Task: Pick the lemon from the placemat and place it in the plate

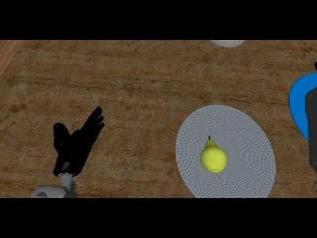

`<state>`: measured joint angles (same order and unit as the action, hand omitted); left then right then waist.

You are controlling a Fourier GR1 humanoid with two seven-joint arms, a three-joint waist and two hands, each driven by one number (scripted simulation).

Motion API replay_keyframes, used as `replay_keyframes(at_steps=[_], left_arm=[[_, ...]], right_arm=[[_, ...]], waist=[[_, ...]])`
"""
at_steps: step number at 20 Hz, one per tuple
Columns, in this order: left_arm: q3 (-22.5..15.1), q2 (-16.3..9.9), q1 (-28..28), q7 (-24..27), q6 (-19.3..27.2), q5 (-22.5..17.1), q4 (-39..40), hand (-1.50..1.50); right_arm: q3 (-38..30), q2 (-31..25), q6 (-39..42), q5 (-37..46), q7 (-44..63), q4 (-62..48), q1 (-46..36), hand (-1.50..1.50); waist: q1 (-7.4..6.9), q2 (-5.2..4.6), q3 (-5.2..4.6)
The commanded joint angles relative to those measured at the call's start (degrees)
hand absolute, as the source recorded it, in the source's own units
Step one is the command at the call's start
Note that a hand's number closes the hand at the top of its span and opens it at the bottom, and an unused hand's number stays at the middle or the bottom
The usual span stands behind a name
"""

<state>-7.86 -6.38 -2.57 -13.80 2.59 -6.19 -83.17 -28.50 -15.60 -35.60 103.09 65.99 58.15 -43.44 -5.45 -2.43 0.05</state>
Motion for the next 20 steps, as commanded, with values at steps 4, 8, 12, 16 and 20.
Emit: replay_keyframes(at_steps=[4, 8, 12, 16, 20], left_arm=[[0.57, 0.24, 1.31, 0.61, 0.2, -0.46, -0.06, 0.0], [2.23, -0.67, 0.02, -0.78, 0.19, -1.23, 0.35, 0.0], [1.29, 0.36, 3.46, 1.58, 0.83, -0.36, 0.34, 0.0], [1.71, -0.03, 2.59, 0.92, 0.37, -0.71, -0.01, 0.0], [0.48, 1.23, 3.24, 0.85, 1.83, 0.84, 1.07, 0.0]], right_arm=[[-8.32, 0.82, -10.45, 14.59, 16.18, -0.21, 2.26, 1.5], [-13.74, 2.92, -13.99, 17.61, 16.12, 0.24, 4.4, 1.5], [-18.37, 1.05, -17.56, 17.19, 11.85, -1.62, 4.61, 1.5], [-22.92, 2.57, -24.24, 17.57, 11.18, -4.12, 6.93, 1.5], [-30.19, 1.76, -19.67, 10.81, 8.98, -6.61, 4.65, 1.5]], waist=[[1.14, 0.55, 0.06], [2.47, 0.98, 0.11], [3.19, 1.57, 0.08], [3.35, 1.48, 0.12], [3.88, 1.6, 0.18]])
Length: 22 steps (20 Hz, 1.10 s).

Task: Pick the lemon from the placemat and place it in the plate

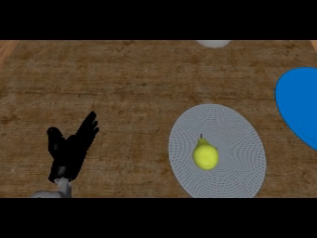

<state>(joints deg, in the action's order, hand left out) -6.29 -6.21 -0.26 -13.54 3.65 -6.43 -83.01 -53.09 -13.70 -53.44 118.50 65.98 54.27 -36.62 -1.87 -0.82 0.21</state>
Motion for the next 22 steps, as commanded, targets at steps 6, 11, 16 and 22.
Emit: replay_keyframes(at_steps=[6, 11, 16, 22], left_arm=[[0.14, -0.24, 1.07, 1.64, -0.97, 0.2, 1.61, 0.0], [0.09, 0.61, 3.16, 0.55, 0.63, 0.17, -1.63, 0.0], [0.5, -0.08, 1.93, 1.5, -0.28, 0.55, 0.6, 0.0], [1.94, -1.84, 3.12, -0.95, -1.78, -1.26, -1.84, 0.0]], right_arm=[[-9.34, -6.84, -3.55, -20.74, -3.14, -20.42, -2.51, -1.5], [-6.68, -8.29, -15.85, -35.31, -18.26, -24.83, -1.6, -1.5], [-3.83, -6.46, -26.03, -39.82, -24.72, -20.24, -1.69, -1.5], [1.59, -2.38, -29.11, -54.23, -30.35, -11.21, 3.12, -1.5]], waist=[[0.36, 0.04, 0.1], [0.4, 0.44, 0.2], [0.69, 0.44, 0.09], [1.96, 1.1, -0.04]])
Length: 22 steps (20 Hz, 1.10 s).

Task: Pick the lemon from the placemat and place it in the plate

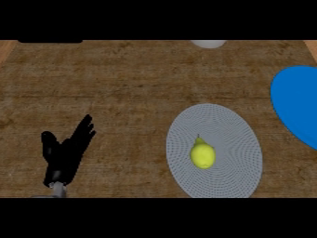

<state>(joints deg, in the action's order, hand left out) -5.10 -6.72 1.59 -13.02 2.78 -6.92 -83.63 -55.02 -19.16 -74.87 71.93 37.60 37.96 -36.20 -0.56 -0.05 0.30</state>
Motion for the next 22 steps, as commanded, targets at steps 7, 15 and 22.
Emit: replay_keyframes(at_steps=[7, 15, 22], left_arm=[[-0.08, 1.07, 0.72, -0.1, 0.34, 0.41, 1.19, 0.0], [0.24, 1.23, 2.89, 4.62, -0.63, 1.64, 2.31, 0.0], [1.05, 0.4, 2.4, -0.29, -1.12, 0.86, -1.02, 0.0]], right_arm=[[20.93, 12.61, -4.77, -23.05, -5.12, 25.71, 13.21, -1.5], [35.41, 19.01, -3.45, -24.04, -1.29, 39.98, 28.71, -1.5], [42.33, 19.13, -4.59, -9.36, 16.46, 39.92, 33.46, -1.5]], waist=[[1.34, 0.4, -0.22], [0.73, 0.22, -0.36], [0.55, 0.14, -0.4]])
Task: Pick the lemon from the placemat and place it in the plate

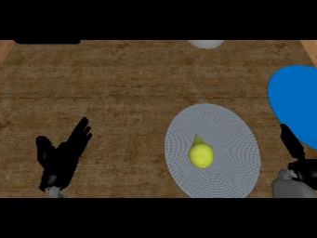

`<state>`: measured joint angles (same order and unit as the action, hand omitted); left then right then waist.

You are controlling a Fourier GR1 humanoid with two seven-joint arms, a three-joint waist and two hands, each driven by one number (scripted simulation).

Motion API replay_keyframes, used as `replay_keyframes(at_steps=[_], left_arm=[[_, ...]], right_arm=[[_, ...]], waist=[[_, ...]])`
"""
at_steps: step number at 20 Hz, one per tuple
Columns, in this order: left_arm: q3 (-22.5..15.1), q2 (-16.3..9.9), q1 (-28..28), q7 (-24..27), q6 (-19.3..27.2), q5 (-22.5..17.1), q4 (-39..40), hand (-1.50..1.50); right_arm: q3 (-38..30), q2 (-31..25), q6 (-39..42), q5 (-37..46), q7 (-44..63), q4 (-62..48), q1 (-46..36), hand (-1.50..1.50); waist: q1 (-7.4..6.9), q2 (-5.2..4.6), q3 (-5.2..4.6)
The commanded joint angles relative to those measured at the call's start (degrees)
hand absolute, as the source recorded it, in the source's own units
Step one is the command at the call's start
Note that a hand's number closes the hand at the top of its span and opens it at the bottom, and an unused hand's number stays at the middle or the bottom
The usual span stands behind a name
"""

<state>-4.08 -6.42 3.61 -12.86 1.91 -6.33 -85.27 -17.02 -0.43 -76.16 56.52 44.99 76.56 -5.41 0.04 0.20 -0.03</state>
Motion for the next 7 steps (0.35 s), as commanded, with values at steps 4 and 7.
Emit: replay_keyframes(at_steps=[4, 7], left_arm=[[0.19, 1.33, -1.58, 0.48, 1.1, 1.31, 2.43, 0.0], [-0.23, 1.35, -1.27, -0.19, 1.08, 1.65, 1.54, 0.0]], right_arm=[[5.44, 0.42, -0.95, 14.47, 18.3, 3.77, 3.49, -1.5], [8.56, 0.43, -7.42, 20.18, 23.7, -2.75, 1.51, -1.5]], waist=[[0.03, -0.14, -0.08], [-0.4, -0.24, -0.05]])
